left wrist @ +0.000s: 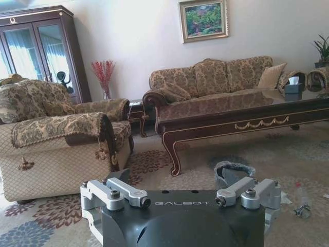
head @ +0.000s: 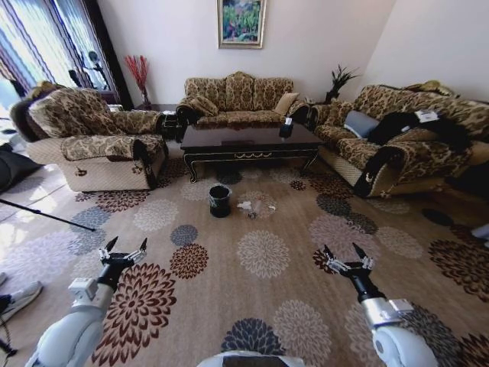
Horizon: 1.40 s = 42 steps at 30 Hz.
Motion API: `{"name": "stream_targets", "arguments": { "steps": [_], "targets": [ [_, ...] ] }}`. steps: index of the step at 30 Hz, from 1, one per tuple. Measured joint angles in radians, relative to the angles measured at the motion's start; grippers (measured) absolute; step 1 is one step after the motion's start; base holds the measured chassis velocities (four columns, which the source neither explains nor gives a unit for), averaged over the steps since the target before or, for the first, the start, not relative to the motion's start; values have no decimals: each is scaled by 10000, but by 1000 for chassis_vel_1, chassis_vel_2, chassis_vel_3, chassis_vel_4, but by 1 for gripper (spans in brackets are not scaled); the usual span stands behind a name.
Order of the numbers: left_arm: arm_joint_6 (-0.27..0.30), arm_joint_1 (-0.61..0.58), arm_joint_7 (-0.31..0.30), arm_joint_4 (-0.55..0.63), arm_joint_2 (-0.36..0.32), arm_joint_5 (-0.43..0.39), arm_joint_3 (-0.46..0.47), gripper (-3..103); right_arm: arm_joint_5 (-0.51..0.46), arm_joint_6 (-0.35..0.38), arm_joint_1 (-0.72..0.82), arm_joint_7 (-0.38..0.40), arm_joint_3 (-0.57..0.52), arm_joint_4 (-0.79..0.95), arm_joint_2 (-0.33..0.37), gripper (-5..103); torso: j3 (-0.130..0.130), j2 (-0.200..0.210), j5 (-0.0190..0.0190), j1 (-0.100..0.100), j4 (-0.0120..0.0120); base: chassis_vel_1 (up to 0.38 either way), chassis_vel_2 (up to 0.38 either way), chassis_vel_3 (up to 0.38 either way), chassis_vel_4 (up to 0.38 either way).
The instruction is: Move to the front of the table and pick up the trash from the floor, then place it into the trash bin.
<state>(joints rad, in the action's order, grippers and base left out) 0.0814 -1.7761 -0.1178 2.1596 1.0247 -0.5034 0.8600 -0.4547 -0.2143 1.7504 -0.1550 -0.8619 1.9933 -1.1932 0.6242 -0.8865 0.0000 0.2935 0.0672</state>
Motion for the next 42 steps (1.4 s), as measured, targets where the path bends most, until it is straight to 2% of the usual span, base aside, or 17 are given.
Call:
{"name": "stream_targets", "arguments": {
  "steps": [7, 13, 23, 42],
  "targets": [
    [160, 209, -173, 9, 40, -26, -104, 100, -33, -96, 131, -9, -10, -301, 206, 100, -182, 308, 0, -126, 2, 0, 0, 0, 0],
    [173, 146, -170, 92, 103, -85, -46, 100, -294, -100, 362, -41, -96, -58, 21, 100, -354, 598, -3, -248, 2, 0, 0, 0, 0],
    [173, 179, -180, 56, 80, -190, 26, 100, -150, -133, 321, -105, -35, -185, 293, 100, -625, 1065, 1, -444, 0, 0, 0, 0, 0],
    [-37, 26, -45, 172, 241, -216, 21, 100, 319, -159, 480, -99, 68, -262, -13, 100, -1067, 1845, 0, -781, 1, 0, 0, 0, 0]
  ]
}}
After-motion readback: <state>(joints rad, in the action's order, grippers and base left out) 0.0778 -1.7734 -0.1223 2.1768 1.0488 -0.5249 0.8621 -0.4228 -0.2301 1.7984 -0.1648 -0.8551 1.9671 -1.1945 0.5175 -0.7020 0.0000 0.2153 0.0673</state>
